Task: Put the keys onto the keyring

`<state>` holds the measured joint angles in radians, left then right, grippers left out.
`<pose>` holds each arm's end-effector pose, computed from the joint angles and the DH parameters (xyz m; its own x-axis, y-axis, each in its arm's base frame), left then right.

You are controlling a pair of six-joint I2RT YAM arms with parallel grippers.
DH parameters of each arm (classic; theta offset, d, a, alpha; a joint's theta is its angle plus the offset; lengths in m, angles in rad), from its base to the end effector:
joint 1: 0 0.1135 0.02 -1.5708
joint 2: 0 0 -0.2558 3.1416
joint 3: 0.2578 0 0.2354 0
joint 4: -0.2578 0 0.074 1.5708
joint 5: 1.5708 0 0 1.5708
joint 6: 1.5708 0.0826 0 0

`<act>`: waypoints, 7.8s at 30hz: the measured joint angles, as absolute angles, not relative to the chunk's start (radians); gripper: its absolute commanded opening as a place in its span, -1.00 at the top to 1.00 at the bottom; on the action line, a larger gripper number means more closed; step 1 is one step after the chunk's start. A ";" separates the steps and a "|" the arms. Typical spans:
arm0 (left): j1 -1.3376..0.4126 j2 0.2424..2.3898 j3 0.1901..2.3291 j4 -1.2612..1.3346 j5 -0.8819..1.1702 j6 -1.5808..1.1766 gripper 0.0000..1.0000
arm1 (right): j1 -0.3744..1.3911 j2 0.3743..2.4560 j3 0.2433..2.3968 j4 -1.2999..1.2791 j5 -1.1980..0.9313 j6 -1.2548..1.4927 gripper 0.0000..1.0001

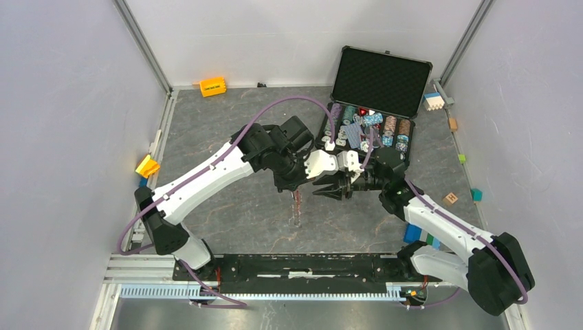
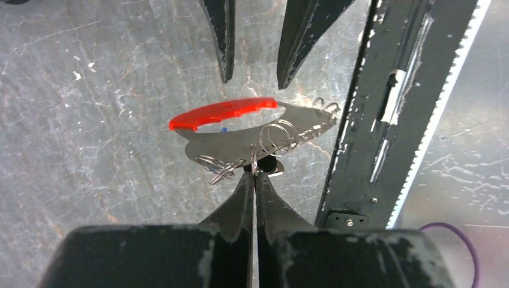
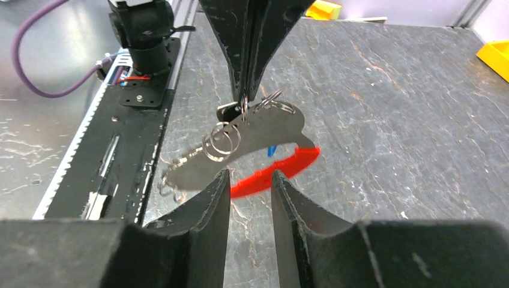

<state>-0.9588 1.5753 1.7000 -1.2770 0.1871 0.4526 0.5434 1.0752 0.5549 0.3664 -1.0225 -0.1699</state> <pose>0.1613 -0.2565 0.3154 -0.1014 0.8924 -0.4398 0.9919 0.1249 0.0249 0.1701 0.1851 0.2595 0.0383 -0.0798 -0.9961 -0.9993 -0.0034 -0.0381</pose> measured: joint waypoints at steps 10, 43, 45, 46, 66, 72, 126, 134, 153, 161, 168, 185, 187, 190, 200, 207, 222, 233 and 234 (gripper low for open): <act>-0.968 1.567 1.669 -1.188 0.314 0.434 0.96 | 0.550 1.074 0.487 0.637 -1.097 0.035 0.28; -0.978 1.517 1.575 -1.067 0.379 0.416 0.96 | 0.563 1.082 0.463 0.701 -1.115 0.058 0.73; -0.978 1.517 1.575 -1.067 0.379 0.416 0.96 | 0.563 1.082 0.463 0.698 -1.115 0.055 0.79; -0.978 1.517 1.574 -1.067 0.379 0.416 0.95 | 0.563 1.082 0.463 0.697 -1.114 0.054 0.84; -0.973 1.450 1.496 -0.968 0.379 0.416 0.44 | 0.561 1.059 0.464 0.619 -1.048 -0.002 1.00; -0.968 1.374 1.459 -0.910 0.398 0.419 0.33 | 0.546 1.059 0.464 0.603 -1.031 -0.006 1.00; -0.925 1.234 1.132 -0.535 0.506 0.588 0.96 | 0.490 1.052 0.419 0.888 -1.100 0.259 1.00; -0.925 1.250 1.133 -0.529 0.519 0.553 0.96 | 0.488 1.050 0.398 0.931 -1.095 0.285 1.00; -0.925 1.320 1.168 -0.546 0.527 0.506 0.47 | 0.482 1.040 0.394 0.949 -1.082 0.294 1.00; -0.925 1.303 1.179 -0.547 0.517 0.507 0.35 | 0.482 1.034 0.394 0.909 -1.070 0.242 1.00; -0.924 1.262 1.179 -0.544 0.508 0.508 0.37 | 0.482 1.035 0.394 0.889 -1.068 0.225 1.00; -0.924 1.267 1.177 -0.536 0.533 0.510 0.46 | 0.482 1.035 0.394 0.873 -1.068 0.220 1.00; -0.924 1.267 1.171 -0.528 0.533 0.510 0.46 | 0.482 1.035 0.394 0.873 -1.068 0.220 1.00; -0.921 1.267 1.162 -0.515 0.532 0.510 0.46 | 0.482 1.035 0.394 0.873 -1.068 0.220 1.00; -0.916 1.287 1.143 -0.491 0.530 0.510 0.51 | 0.482 1.035 0.394 0.871 -1.068 0.221 1.00; -0.916 1.297 1.143 -0.482 0.533 0.509 0.74 | 0.481 1.035 0.394 0.871 -1.067 0.220 1.00; -0.910 1.297 1.147 -0.500 0.517 0.510 0.96 | 0.482 1.035 0.408 0.809 -1.064 0.162 0.94; -0.910 1.382 1.318 -0.743 0.399 0.510 0.96 | 0.482 1.059 0.456 0.670 -1.052 0.038 0.78; -0.910 1.388 1.323 -0.757 0.393 0.510 0.96 | 0.482 1.063 0.456 0.663 -1.052 0.035 0.78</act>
